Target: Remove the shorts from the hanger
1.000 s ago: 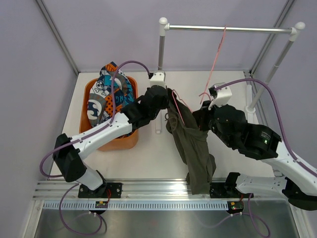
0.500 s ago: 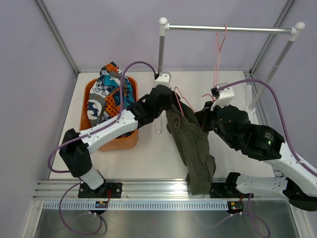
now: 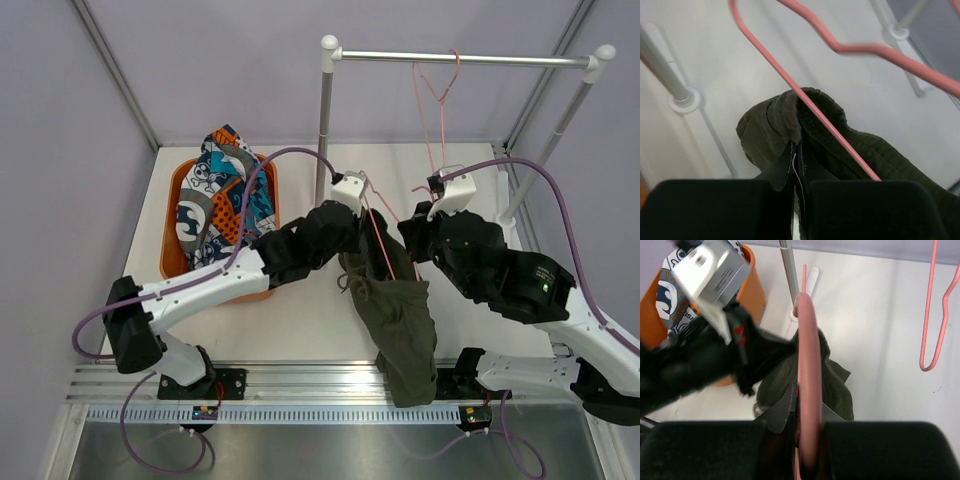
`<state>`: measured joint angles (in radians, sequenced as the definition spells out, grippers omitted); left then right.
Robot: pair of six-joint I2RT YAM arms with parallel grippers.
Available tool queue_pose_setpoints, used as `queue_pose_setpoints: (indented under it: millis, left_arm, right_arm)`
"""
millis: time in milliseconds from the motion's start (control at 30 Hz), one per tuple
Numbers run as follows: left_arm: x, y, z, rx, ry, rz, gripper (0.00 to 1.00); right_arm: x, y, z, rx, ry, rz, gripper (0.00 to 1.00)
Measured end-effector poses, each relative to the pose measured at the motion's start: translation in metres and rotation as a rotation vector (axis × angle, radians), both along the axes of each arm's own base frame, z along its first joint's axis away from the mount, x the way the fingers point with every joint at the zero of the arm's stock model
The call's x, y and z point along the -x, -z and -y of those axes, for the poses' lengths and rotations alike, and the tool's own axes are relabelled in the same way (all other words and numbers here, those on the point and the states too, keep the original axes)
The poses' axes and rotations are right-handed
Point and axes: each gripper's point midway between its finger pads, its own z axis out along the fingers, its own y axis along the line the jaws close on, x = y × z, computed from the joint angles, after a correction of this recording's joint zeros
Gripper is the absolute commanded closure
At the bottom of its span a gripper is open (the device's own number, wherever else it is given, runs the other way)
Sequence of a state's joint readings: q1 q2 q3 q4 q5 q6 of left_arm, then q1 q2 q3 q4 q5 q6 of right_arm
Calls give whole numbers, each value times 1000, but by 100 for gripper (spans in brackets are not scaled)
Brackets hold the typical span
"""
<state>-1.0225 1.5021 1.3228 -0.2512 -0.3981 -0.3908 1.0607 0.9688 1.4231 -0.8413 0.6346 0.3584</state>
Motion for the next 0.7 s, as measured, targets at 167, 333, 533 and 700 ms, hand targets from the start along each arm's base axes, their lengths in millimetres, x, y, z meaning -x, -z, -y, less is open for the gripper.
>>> queue_pose_setpoints:
  millis: [167,333,533,700]
  left_arm:
    - [57,-26,11,39,132,40,100]
    - [98,-40,10,46,216,70,100]
    - [123,-55,3,53,255,97,100]
    - [122,-66,-16,38,221,129,100]
  right_arm:
    - [-11,-13,-1,23,33,49,100]
    - [-26,-34,-6,45,73,110,100]
    - [-61,-56,4,54,179,154,100]
    - [-83,-62,32,52,280,156,100]
